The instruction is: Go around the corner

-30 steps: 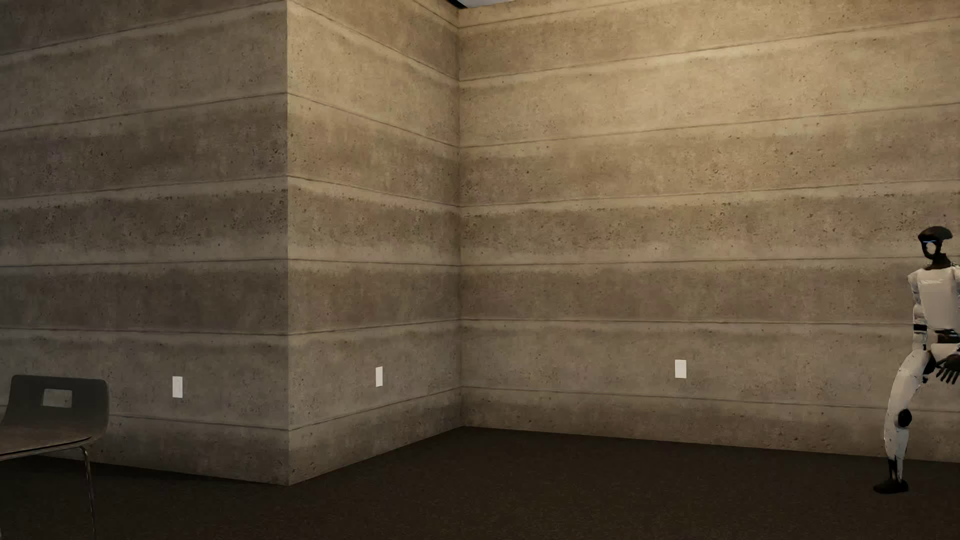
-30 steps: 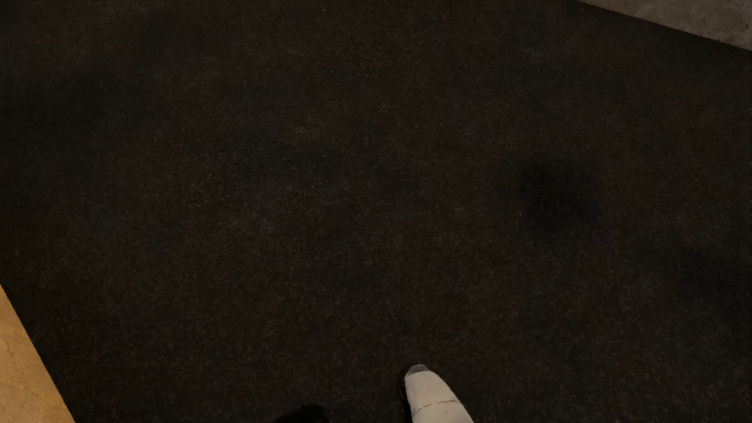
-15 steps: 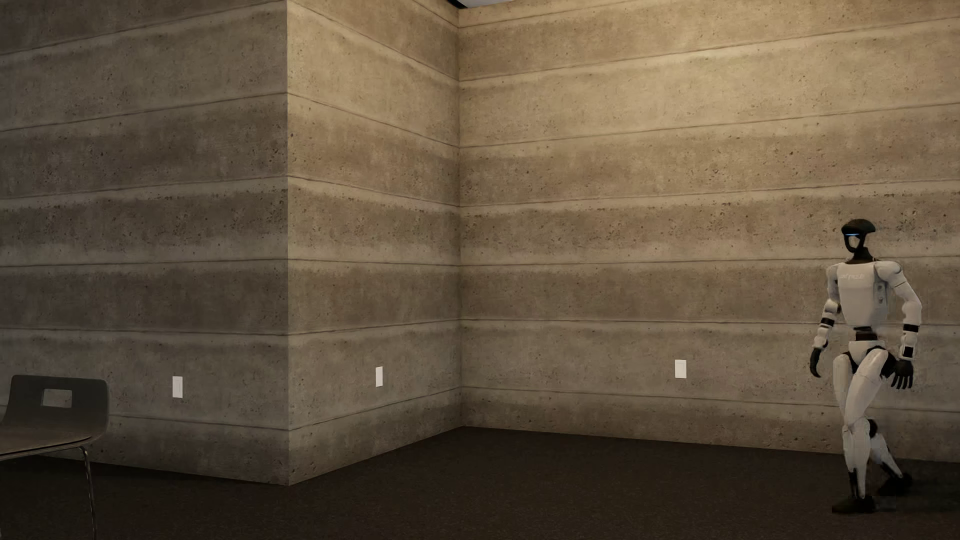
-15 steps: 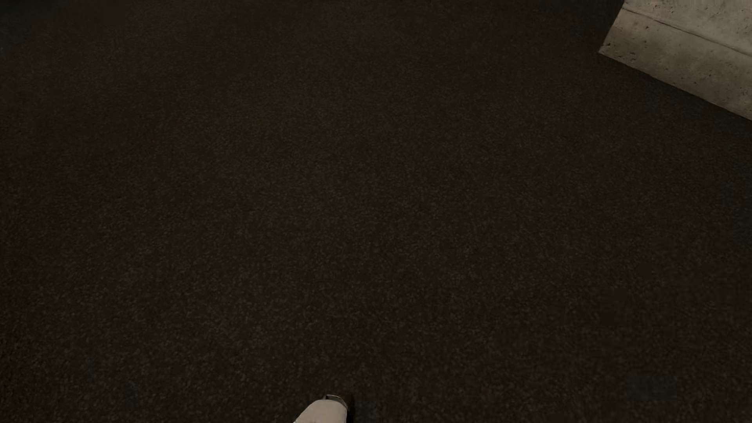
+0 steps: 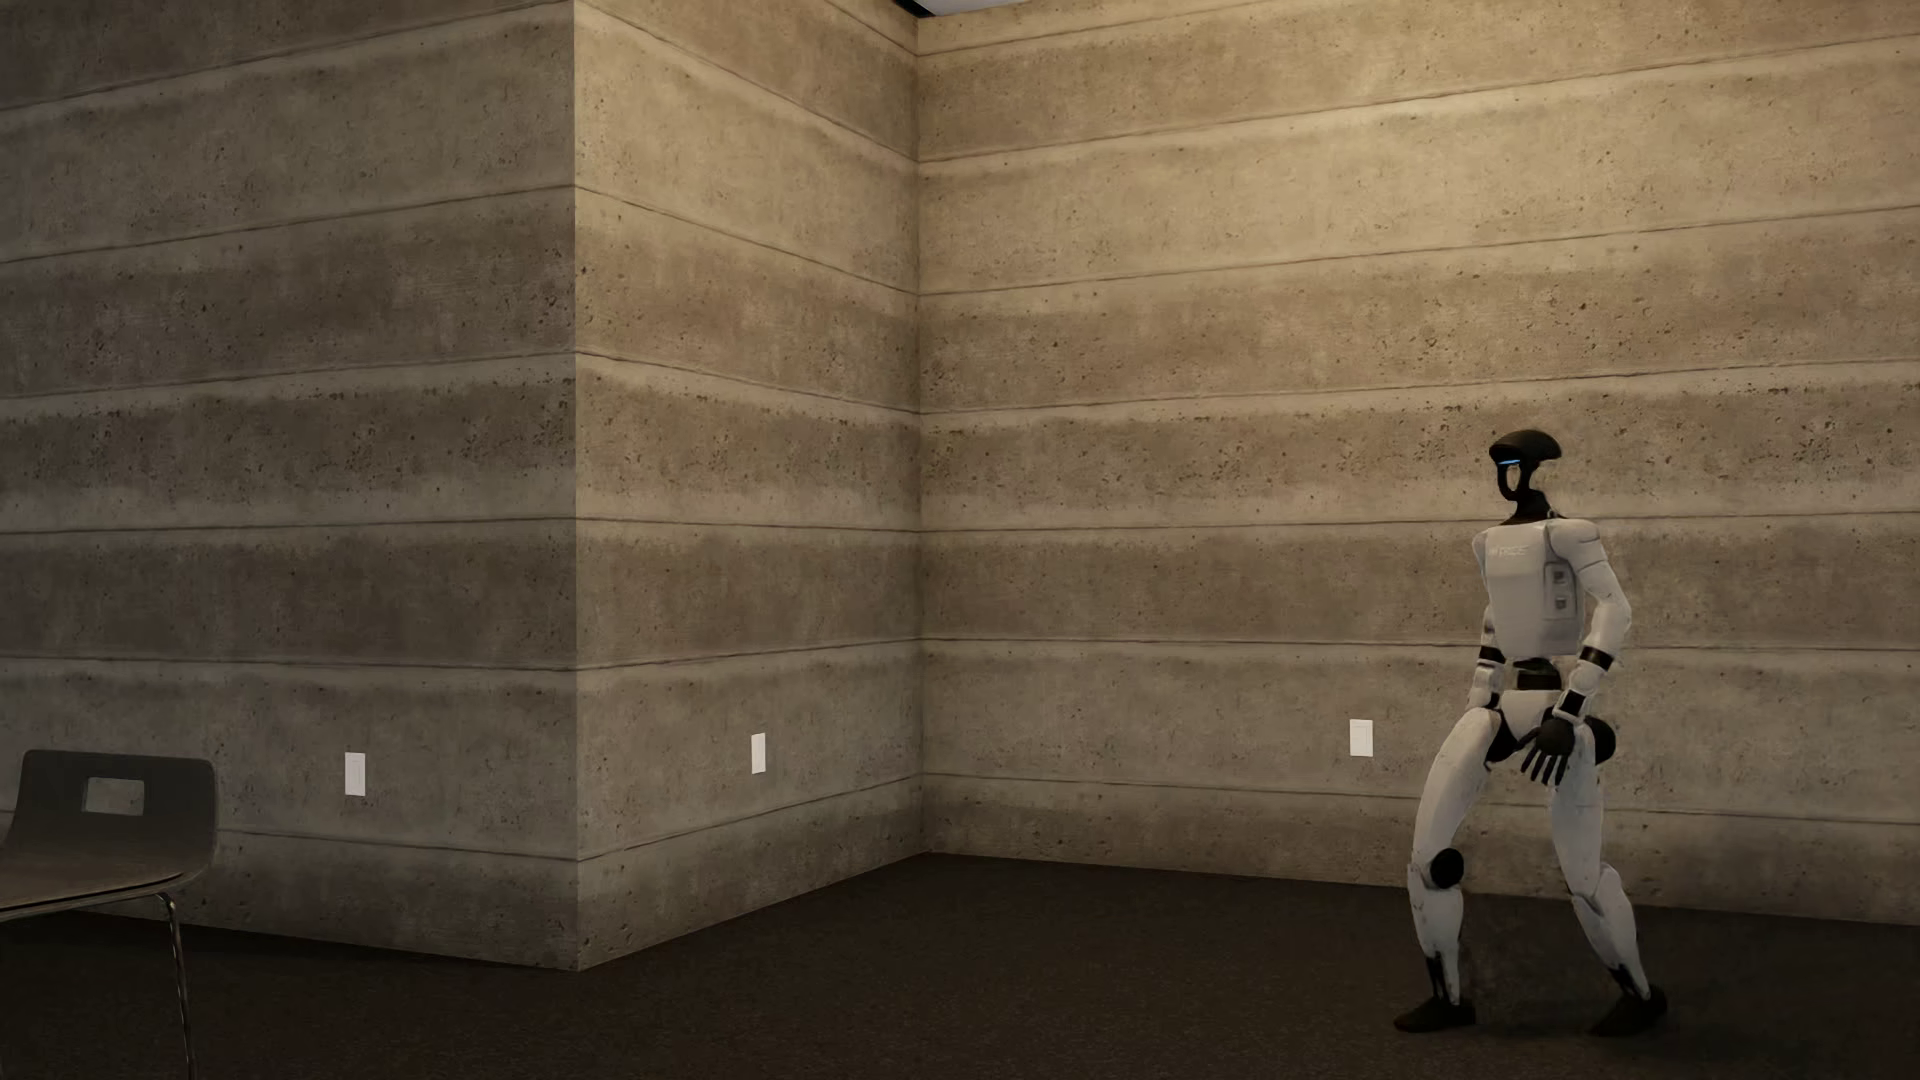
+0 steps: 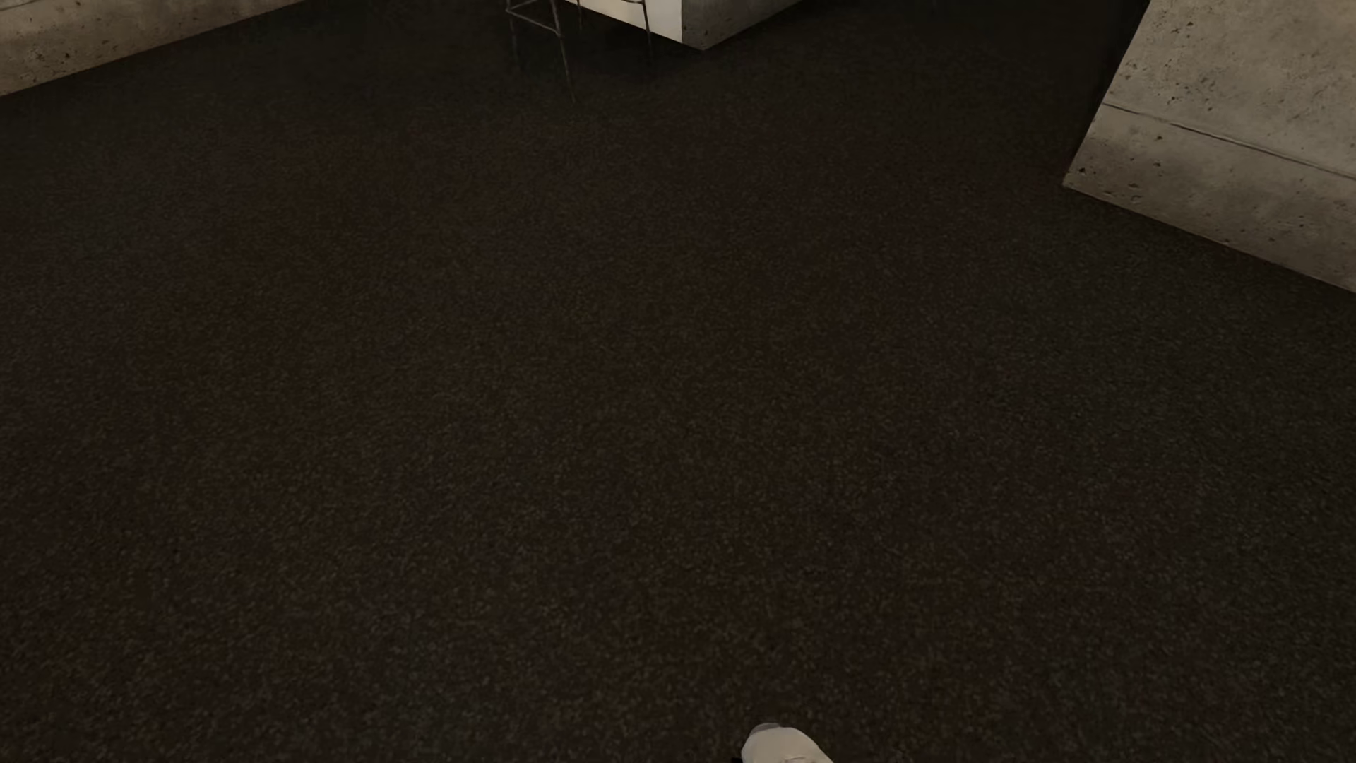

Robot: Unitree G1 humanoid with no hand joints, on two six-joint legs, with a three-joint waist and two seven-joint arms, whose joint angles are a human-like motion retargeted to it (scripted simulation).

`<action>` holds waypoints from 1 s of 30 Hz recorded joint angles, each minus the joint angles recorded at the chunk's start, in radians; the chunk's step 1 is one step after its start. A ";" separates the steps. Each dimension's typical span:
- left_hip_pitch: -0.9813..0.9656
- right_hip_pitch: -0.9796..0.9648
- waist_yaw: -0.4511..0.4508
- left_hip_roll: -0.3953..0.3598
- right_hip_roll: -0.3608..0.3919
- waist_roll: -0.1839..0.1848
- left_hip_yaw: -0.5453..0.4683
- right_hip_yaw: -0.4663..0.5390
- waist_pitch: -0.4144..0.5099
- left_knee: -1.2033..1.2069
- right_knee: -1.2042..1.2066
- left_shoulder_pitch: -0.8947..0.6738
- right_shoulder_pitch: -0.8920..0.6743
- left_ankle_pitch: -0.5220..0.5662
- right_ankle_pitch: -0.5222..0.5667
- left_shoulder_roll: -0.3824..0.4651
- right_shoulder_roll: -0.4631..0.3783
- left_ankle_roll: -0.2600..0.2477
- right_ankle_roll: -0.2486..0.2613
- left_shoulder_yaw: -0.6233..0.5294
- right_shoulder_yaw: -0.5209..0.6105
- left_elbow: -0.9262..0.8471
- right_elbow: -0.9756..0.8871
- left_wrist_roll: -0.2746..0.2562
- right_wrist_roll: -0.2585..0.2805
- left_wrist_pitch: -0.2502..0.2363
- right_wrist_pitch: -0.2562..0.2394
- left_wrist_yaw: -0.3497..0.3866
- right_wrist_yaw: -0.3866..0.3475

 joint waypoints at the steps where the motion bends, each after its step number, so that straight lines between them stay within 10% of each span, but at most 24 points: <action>1: 0.042 -0.033 -0.012 0.008 -0.005 -0.001 0.000 0.000 -0.018 -0.005 -0.129 -0.020 0.005 -0.039 0.039 0.010 0.002 0.000 0.000 0.018 0.007 -0.034 0.009 0.000 0.000 0.000 0.000 0.000 0.000; 2: 0.087 -0.054 -0.030 0.015 -0.029 -0.004 0.000 0.000 -0.031 -0.002 -0.509 -0.045 0.009 -0.050 0.312 0.013 0.001 0.000 0.000 0.017 0.014 -0.035 0.023 0.000 0.000 0.000 0.000 0.000 0.000; 4: 0.174 -0.100 -0.078 0.089 -0.032 0.009 0.000 0.000 -0.024 0.050 -0.071 -0.039 0.019 0.042 -0.011 0.001 0.007 0.000 0.000 0.082 0.017 -0.054 0.051 0.000 0.000 0.000 0.000 0.000 0.000; 8: -0.055 -0.012 -0.037 0.183 0.139 0.067 0.000 0.000 -0.026 0.741 0.195 0.051 0.017 0.599 -0.041 -0.060 0.026 0.000 0.000 0.077 -0.002 0.097 0.120 0.000 0.000 0.000 0.000 0.000 0.000; 11: -0.370 0.290 0.136 0.086 0.166 0.012 0.000 0.000 0.001 0.957 0.037 0.093 -0.008 0.431 -0.078 -0.073 0.020 0.000 0.000 -0.003 0.001 0.125 0.015 0.000 0.000 0.000 0.000 0.000 0.000; 15: -0.627 0.632 0.318 0.057 0.134 -0.032 0.000 0.000 -0.002 0.238 -0.155 0.173 -0.061 0.537 -0.134 -0.084 -0.005 0.000 0.000 -0.036 -0.048 0.196 -0.153 0.000 0.000 0.000 0.000 0.000 0.000; 18: -0.726 0.750 0.402 0.120 0.106 -0.026 0.000 0.000 -0.019 0.050 -0.132 0.202 -0.129 0.012 -0.182 -0.074 -0.022 0.000 0.000 -0.068 -0.100 0.190 -0.189 0.000 0.000 0.000 0.000 0.000 0.000; 20: -0.782 0.811 0.432 0.095 0.040 -0.055 0.000 0.000 -0.024 0.135 -0.041 0.219 -0.119 0.388 -0.013 -0.069 -0.009 0.000 0.000 -0.074 -0.136 0.204 -0.152 0.000 0.000 0.000 0.000 0.000 0.000; 21: -0.802 0.764 0.416 0.040 -0.006 -0.093 0.000 0.000 -0.039 0.215 0.095 0.222 -0.097 0.562 0.168 -0.072 0.004 0.000 0.000 -0.077 -0.145 0.216 -0.127 0.000 0.000 0.000 0.000 0.000 0.000; 23: -0.742 0.548 0.359 -0.048 -0.035 -0.137 0.000 0.000 -0.047 0.315 0.511 0.190 -0.059 0.567 0.319 -0.060 0.004 0.000 0.000 -0.039 -0.082 0.251 -0.054 0.000 0.000 0.000 0.000 0.000 0.000; 26: -0.413 0.234 0.186 -0.082 0.024 -0.126 0.000 0.000 -0.012 0.175 0.759 0.112 -0.004 0.367 -0.027 -0.046 -0.007 0.000 0.000 0.007 -0.006 0.220 -0.031 0.000 0.000 0.000 0.000 0.000 0.000; 30: -0.002 -0.003 -0.030 -0.007 0.050 -0.079 0.000 0.000 -0.015 -0.004 0.181 0.054 0.091 -0.004 0.002 0.001 -0.038 0.000 0.000 0.104 0.003 -0.017 0.059 0.000 0.000 0.000 0.000 0.000 0.000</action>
